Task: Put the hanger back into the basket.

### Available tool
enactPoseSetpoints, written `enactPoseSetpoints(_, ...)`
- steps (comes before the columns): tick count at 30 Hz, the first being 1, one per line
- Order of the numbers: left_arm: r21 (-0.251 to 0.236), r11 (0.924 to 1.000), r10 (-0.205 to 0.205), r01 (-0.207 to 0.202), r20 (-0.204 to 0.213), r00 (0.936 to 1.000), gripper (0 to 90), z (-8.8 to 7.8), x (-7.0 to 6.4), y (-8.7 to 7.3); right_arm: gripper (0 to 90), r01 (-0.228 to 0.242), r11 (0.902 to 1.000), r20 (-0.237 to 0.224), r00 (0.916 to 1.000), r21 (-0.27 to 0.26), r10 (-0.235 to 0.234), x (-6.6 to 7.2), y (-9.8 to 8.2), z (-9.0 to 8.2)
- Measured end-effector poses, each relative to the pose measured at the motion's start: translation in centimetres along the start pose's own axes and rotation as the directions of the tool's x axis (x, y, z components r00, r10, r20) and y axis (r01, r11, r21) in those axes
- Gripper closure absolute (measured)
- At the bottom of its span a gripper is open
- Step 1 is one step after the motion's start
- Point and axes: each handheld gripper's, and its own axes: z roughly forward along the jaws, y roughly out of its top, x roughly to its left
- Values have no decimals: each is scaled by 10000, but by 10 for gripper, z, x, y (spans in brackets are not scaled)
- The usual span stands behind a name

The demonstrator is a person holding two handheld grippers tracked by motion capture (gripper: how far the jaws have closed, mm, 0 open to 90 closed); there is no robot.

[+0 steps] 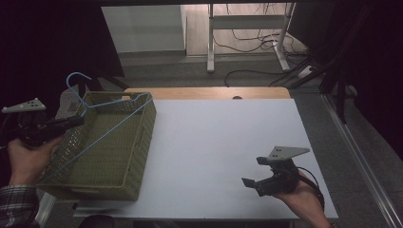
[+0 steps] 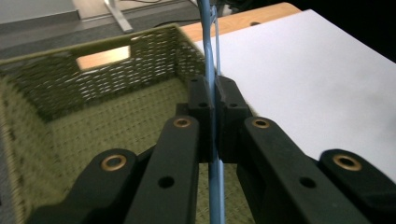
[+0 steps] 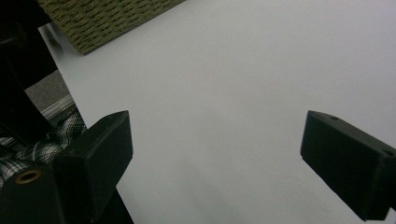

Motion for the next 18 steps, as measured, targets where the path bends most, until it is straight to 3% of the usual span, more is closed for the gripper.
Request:
enactPoseSetpoints(4, -21, 9999, -166, 166, -211, 9996, 873, 3, 6, -6, 91, -55, 10000, 20, 10000, -7, 55, -1, -3, 0)
enactPoseSetpoints(6, -117, 9994, -319, 315, -452, 9985, 873, 11, 12, -11, 92, -70, 10000, 31, 10000, 37, 70, -2, -4, -1)
enactPoseSetpoints(11, -155, 9988, -463, 454, -614, 9970, 873, 24, 15, -17, 92, -93, 9999, 17, 10000, 72, 93, -2, -5, 1)
enactPoseSetpoints(13, -49, 9986, -534, 532, -760, 9957, 872, 38, 16, -22, 92, -76, 9999, 15, 10000, 97, 75, -2, -6, 1)
enactPoseSetpoints(18, 258, 9977, -597, 624, -927, 9939, 873, 54, 18, -30, 92, -109, 9998, 2, 9999, 146, 109, -2, -7, 2)
